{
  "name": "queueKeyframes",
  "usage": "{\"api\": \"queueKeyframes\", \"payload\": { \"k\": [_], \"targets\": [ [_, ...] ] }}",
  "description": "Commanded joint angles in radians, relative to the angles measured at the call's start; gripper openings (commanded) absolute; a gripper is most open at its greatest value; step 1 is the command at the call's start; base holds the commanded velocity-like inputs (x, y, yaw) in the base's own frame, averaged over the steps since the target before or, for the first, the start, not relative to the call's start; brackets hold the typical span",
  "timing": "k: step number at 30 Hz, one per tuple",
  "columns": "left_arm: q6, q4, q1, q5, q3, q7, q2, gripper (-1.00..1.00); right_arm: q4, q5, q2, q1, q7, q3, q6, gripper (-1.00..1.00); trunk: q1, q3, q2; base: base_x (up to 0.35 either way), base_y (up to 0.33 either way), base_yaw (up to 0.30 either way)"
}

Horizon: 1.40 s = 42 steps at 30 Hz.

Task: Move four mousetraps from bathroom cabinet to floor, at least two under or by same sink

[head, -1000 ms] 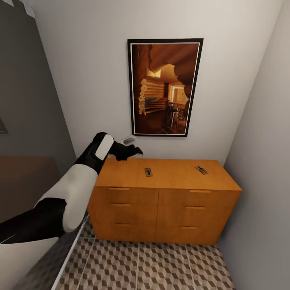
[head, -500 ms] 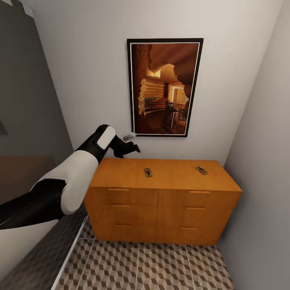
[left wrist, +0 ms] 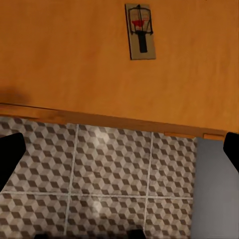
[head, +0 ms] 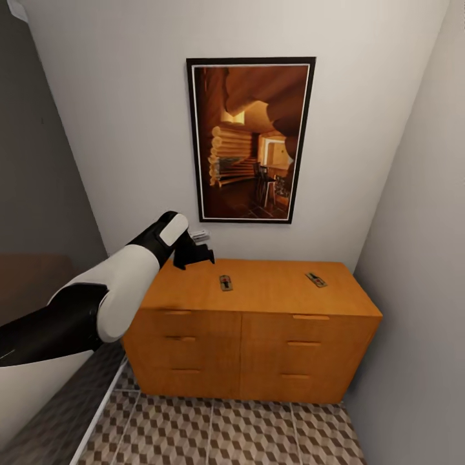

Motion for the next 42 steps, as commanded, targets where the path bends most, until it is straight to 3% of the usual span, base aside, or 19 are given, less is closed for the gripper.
{"api": "queueKeyframes", "payload": {
  "k": [1,22,31,42],
  "targets": [
    [0.002,-0.001,-0.001,0.008,0.002,0.009,0.000,1.00,0.000,-0.008,0.000,-0.001,-0.001,0.008,0.004,1.00,0.001,-0.002,-0.002,0.055,-0.087,0.000],
    [-0.011,0.133,-0.001,0.008,0.003,0.019,0.000,1.00,0.000,-0.018,0.000,-0.001,-0.005,0.009,0.005,1.00,0.001,-0.002,-0.002,0.038,-0.032,0.000],
    [-0.012,0.142,-0.001,0.008,0.003,0.019,0.000,1.00,0.000,-0.019,0.000,-0.001,-0.006,0.009,0.005,1.00,0.001,-0.002,-0.002,0.208,-0.106,0.000],
    [-0.011,0.144,-0.001,0.008,0.004,0.020,0.000,1.00,0.000,-0.020,-0.001,-0.001,-0.006,0.009,0.005,1.00,0.001,-0.002,-0.002,0.021,-0.010,0.000]
  ]
}}
